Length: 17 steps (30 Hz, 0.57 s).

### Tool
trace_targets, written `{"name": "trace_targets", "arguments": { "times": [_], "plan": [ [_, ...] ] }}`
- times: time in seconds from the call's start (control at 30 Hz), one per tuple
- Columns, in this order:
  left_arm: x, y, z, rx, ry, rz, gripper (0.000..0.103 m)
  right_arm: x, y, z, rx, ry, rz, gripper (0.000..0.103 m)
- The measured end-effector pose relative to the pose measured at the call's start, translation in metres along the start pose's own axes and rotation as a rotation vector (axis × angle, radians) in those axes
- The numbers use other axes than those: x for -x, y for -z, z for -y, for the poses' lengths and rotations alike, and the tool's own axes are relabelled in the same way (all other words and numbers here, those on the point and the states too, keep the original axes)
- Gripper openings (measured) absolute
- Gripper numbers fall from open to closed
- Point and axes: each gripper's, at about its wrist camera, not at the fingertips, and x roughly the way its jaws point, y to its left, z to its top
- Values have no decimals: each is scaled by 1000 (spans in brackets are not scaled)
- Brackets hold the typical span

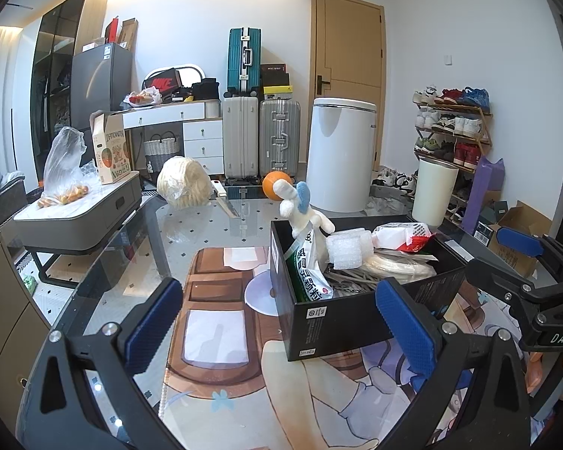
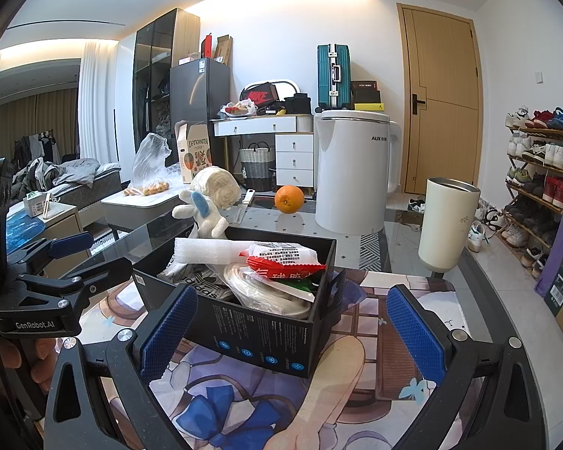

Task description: Organize soft objects

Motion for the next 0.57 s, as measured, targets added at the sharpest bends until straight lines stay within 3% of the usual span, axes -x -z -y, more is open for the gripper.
{"name": "trace_targets", "arguments": {
  "times": [0.57],
  "plan": [
    [9, -5, 2, -7, -25, 50, 103, 0, 0, 0, 0, 0, 0, 102]
  ]
}}
